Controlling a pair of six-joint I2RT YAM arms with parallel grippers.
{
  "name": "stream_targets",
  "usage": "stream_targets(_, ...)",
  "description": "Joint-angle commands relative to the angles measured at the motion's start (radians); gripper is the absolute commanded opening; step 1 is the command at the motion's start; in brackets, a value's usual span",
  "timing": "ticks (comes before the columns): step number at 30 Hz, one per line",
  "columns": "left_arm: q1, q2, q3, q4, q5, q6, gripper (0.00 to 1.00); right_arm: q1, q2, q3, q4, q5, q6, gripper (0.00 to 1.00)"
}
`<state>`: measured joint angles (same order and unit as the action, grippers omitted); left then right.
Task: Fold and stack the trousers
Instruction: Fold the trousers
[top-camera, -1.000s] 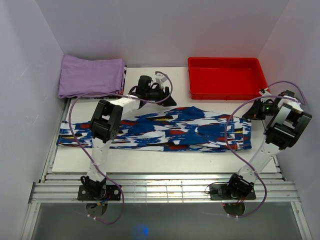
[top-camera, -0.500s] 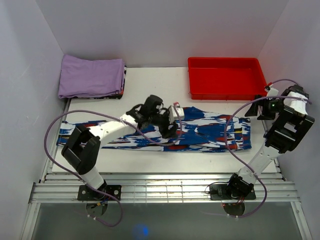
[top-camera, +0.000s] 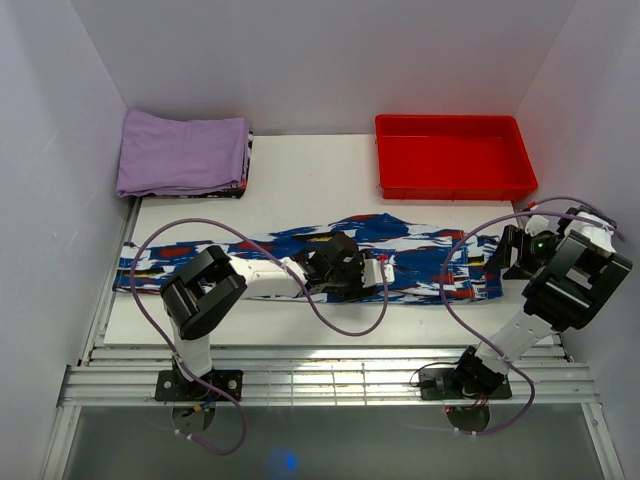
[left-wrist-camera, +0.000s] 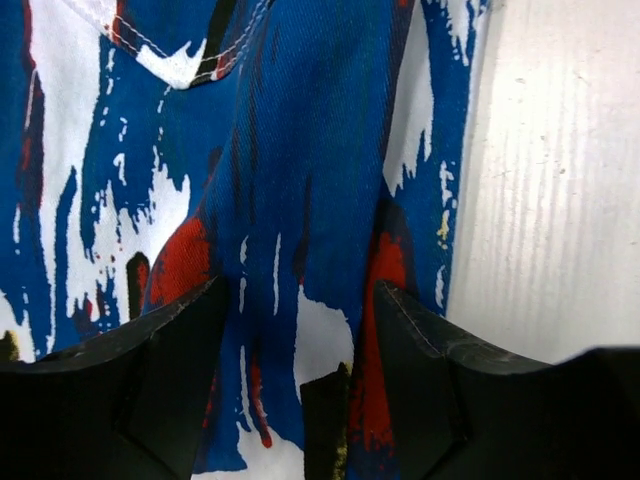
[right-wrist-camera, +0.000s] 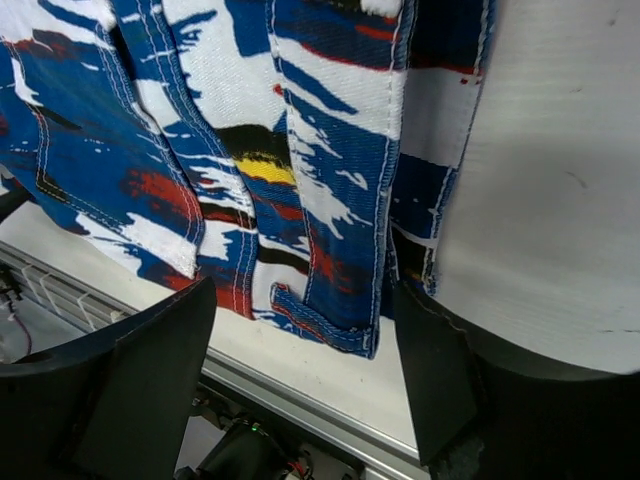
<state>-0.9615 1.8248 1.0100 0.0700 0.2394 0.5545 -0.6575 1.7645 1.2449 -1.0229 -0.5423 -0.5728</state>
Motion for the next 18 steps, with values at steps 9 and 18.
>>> stream_targets(9,-0.032,-0.012,0.012,0.085,-0.069,0.039,0.55,-0.001,0.036,-0.019,0.015,-0.074,0.03,0.51)
stream_targets(18,-0.034,-0.035,0.01,0.062,-0.032,-0.002,0.06,-0.001,0.055,0.112,-0.046,-0.07,0.027,0.08)
